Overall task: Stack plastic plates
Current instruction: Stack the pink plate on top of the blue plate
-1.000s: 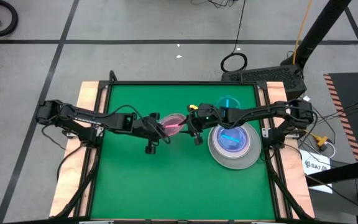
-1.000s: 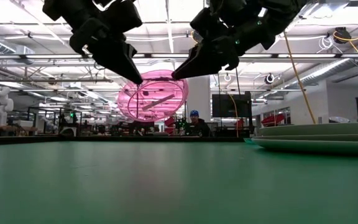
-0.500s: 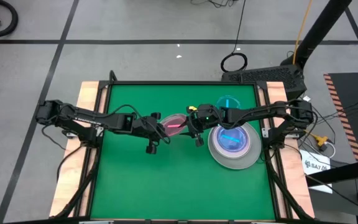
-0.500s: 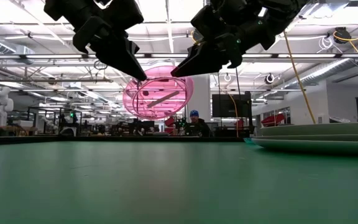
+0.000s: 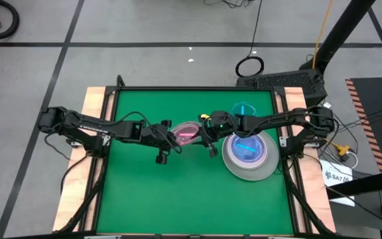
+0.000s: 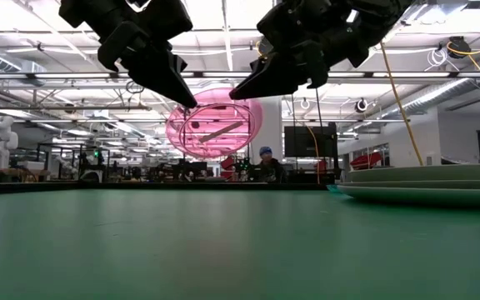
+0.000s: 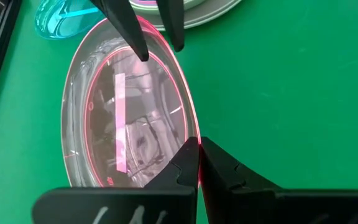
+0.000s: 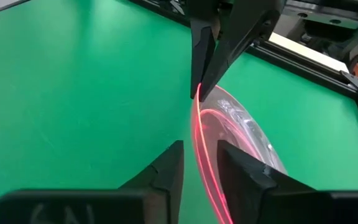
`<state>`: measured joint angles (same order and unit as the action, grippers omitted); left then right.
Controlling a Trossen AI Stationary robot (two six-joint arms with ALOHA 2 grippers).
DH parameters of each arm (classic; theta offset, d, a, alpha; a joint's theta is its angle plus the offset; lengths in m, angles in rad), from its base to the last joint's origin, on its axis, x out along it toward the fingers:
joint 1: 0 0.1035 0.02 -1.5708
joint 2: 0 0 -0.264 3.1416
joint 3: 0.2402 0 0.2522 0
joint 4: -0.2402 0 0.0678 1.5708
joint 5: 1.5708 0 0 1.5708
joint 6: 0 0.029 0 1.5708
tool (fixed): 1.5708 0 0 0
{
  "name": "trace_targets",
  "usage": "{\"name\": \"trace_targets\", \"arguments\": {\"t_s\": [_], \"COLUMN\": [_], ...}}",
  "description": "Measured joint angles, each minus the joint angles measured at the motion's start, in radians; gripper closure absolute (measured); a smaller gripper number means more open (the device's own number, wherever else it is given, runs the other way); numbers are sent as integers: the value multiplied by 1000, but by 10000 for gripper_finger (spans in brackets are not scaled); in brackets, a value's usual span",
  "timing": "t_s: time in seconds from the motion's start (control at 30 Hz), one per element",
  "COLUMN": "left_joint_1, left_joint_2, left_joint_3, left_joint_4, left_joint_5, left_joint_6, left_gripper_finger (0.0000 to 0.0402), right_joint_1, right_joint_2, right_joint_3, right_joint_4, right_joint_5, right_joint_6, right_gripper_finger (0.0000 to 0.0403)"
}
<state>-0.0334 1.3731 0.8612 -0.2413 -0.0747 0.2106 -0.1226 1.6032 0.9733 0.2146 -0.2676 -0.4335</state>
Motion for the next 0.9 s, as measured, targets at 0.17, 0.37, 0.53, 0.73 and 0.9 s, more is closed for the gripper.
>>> {"name": "trace_targets", "arguments": {"t_s": [0.17,0.37,0.53,0.73,0.9], "left_joint_1": [0,0,0,0,0], "left_joint_2": [0,0,0,0,0], "left_joint_3": [0,0,0,1,1], "left_joint_4": [0,-1,2,10,7], "left_joint_5": [0,0,-7,-16,-24], "left_joint_6": [0,14,13,12,4], "left_gripper_finger": [394,394,393,358,312], "right_joint_1": [0,0,0,0,0], "right_joint_2": [0,0,0,0,0], "right_joint_3": [0,0,-1,-1,-1], "right_joint_4": [-1,-5,-9,-9,-9], "right_joint_5": [0,-5,-7,-5,4], "right_joint_6": [-7,-25,-32,-39,-43], "right_gripper_finger": [350,383,397,400,401]}}
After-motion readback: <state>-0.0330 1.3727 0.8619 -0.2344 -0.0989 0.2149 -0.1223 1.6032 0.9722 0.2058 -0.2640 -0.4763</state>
